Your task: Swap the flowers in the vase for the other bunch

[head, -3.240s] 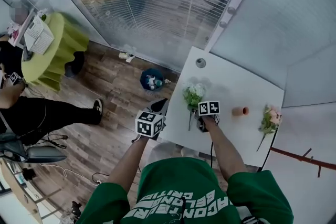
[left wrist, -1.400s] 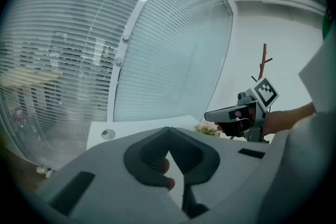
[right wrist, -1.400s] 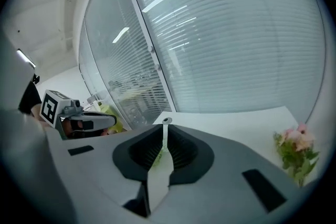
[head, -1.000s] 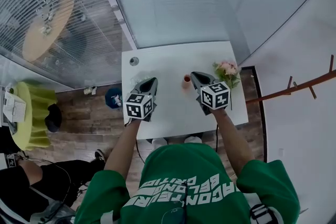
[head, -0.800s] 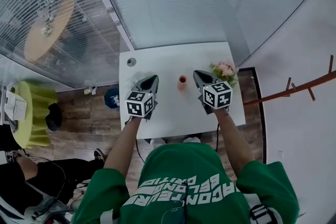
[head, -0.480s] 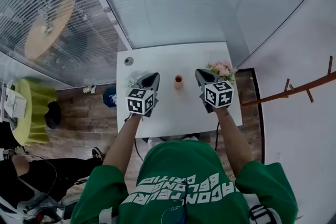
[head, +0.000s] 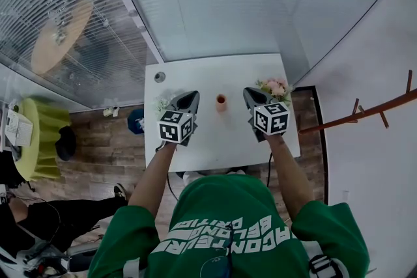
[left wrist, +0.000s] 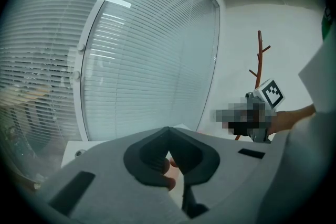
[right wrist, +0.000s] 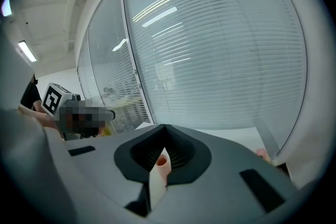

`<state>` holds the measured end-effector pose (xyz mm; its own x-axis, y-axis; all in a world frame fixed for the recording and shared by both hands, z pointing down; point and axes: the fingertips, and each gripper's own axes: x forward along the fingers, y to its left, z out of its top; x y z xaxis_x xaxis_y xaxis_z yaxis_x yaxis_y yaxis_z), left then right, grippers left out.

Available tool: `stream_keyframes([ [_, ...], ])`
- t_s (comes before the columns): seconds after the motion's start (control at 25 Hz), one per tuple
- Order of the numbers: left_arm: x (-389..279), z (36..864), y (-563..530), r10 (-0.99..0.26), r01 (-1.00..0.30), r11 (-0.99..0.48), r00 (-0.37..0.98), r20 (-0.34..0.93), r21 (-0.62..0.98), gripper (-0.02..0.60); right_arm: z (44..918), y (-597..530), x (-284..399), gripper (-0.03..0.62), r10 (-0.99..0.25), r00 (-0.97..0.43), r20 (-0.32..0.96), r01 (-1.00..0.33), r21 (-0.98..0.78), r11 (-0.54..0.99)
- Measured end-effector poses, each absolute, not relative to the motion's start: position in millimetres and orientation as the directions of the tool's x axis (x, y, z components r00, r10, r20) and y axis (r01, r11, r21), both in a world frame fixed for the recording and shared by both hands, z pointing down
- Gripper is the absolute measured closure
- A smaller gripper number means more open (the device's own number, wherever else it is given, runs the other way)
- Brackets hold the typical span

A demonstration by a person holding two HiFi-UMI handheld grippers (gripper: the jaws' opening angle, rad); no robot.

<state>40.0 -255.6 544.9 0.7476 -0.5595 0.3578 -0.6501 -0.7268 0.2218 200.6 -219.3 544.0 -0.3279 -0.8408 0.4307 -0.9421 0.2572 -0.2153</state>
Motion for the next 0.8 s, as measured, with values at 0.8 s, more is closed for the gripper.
stream_keyframes([
  [0.8, 63.5, 536.5, -240.3, -0.353, -0.438, -0.855, 0.884, 0.307, 0.277, 0.578, 553.9, -175.4, 208.1, 0.580, -0.868, -0.106, 0.486, -0.983, -0.184, 0.017],
])
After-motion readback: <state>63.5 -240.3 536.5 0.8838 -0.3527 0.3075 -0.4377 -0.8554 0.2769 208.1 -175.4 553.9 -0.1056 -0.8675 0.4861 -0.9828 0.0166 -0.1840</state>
